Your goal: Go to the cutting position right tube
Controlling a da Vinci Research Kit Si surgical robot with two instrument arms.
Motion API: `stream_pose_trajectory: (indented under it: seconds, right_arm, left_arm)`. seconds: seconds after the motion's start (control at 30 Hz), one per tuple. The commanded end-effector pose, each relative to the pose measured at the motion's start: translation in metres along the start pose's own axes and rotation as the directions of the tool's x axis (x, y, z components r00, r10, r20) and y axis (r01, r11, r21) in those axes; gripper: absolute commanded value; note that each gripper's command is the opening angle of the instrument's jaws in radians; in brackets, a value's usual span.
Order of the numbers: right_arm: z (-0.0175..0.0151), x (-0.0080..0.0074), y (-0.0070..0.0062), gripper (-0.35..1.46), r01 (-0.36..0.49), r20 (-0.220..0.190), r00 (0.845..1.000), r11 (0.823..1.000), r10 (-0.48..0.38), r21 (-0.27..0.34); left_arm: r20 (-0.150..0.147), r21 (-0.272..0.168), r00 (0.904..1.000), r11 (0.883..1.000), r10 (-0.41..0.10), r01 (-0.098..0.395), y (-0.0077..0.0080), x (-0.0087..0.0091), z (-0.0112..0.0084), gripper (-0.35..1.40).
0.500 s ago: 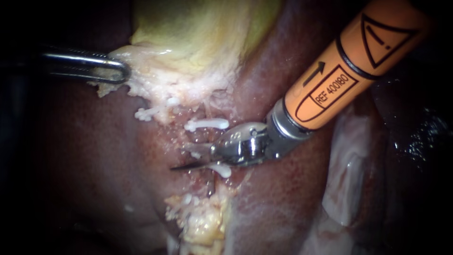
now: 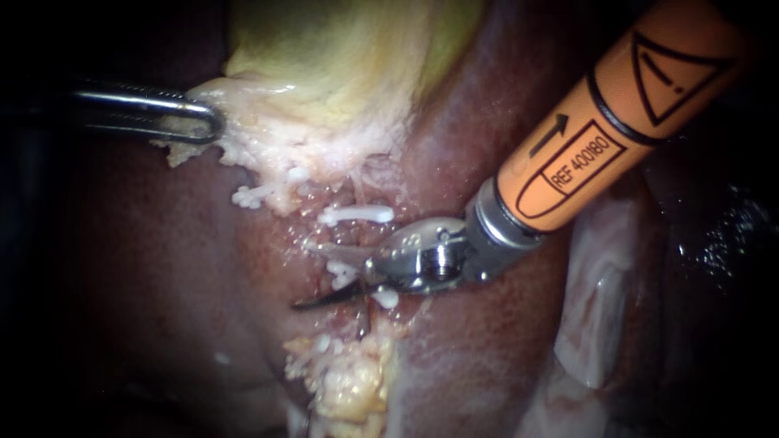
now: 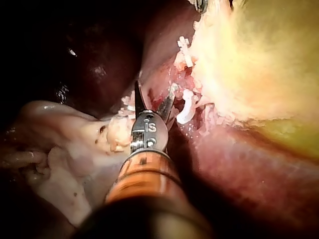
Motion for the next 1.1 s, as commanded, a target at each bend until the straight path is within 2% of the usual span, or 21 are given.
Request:
stream_pose_trajectory:
  seconds: [0.03, 0.23, 0.57, 0.87, 1.1]
  right_arm:
    - [-0.0004, 0.0000, -0.0002, 1.43, 0.002, -0.006, 1.000, 1.000, -0.002, 0.019]
    - [-0.0027, 0.0001, -0.0011, 1.43, 0.014, -0.056, 0.998, 0.994, -0.008, 0.109]
    - [-0.0058, -0.0025, -0.0004, 1.43, -0.008, -0.072, 0.997, 0.978, 0.023, 0.210]
    - [-0.0070, -0.0050, 0.0021, 1.45, -0.021, -0.067, 0.997, 0.976, 0.036, 0.215]
    - [-0.0068, -0.0065, 0.0034, 1.45, -0.022, -0.065, 0.997, 0.978, 0.036, 0.208]
  left_arm:
    - [0.000, 0.000, 1.0000, 1.000, 0.000, 0.000, 0.0000, 0.0000, 0.0000, -0.35]
    - [0.000, -0.001, 1.0000, 1.000, 0.000, 0.000, 0.0000, 0.0000, -0.0001, -0.35]
    - [0.000, 0.001, 1.0000, 1.000, 0.000, 0.000, 0.0000, 0.0001, -0.0002, -0.35]
    - [0.000, 0.001, 1.0000, 1.000, 0.000, 0.000, 0.0000, 0.0001, -0.0002, -0.35]
    - [0.000, 0.001, 1.0000, 1.000, 0.000, 0.000, 0.0000, 0.0001, -0.0003, -0.35]
